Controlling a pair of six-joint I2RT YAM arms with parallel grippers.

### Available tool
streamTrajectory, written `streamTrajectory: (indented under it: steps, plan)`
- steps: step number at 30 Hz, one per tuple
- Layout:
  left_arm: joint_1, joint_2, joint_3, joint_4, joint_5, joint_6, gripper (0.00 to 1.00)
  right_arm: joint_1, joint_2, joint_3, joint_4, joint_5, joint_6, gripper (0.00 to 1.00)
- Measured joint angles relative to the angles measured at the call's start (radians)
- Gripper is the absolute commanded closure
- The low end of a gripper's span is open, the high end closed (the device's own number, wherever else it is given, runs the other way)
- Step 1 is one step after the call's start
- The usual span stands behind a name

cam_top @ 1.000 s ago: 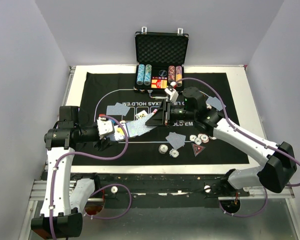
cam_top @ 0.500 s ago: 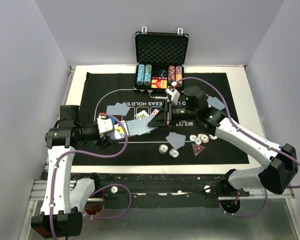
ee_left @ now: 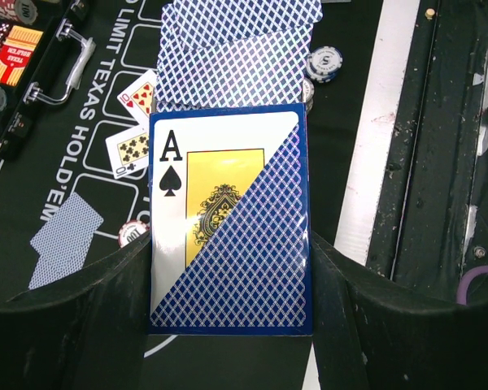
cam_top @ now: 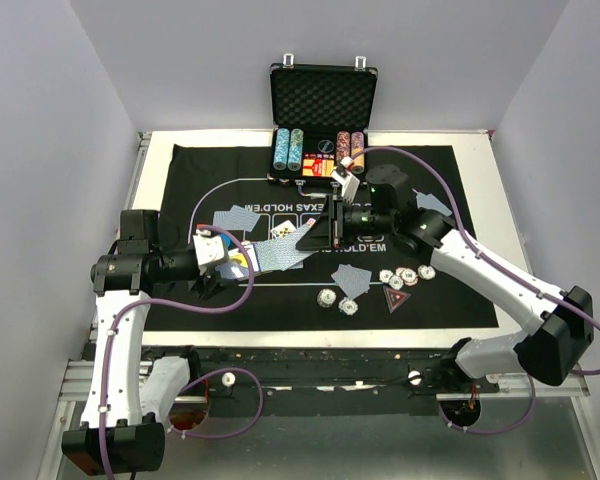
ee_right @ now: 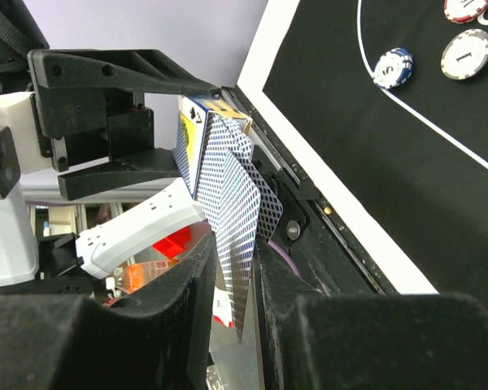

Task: Distribute texas hold em gaming equipment

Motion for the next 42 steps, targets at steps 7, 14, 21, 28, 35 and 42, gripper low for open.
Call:
streamTrajectory:
  steps: [7,14,21,28,35,42]
  plan:
    - [0.000,0.013,0.000,-0.008,0.007,0.001,0.63,0.000,0.039,0.002,0.007,-0.001,-0.003,0.70]
    - [0.000,0.013,0.000,-0.010,0.007,0.001,0.64,0.000,0.047,0.045,0.005,-0.001,-0.007,0.84]
    - [0.000,0.013,0.000,-0.008,0.006,0.000,0.64,0.000,0.045,0.064,-0.001,-0.001,-0.014,0.97]
    - [0.000,0.012,0.000,-0.007,0.006,0.000,0.64,0.000,0.042,0.066,-0.002,-0.001,-0.014,0.99]
    - [0.000,0.011,0.000,-0.007,0.006,0.000,0.64,-0.044,0.040,0.157,-0.037,0.000,-0.041,0.99]
    - [0.000,0.005,0.000,-0.008,0.006,-0.001,0.64,-0.122,0.045,0.366,-0.190,0.166,-0.205,0.99]
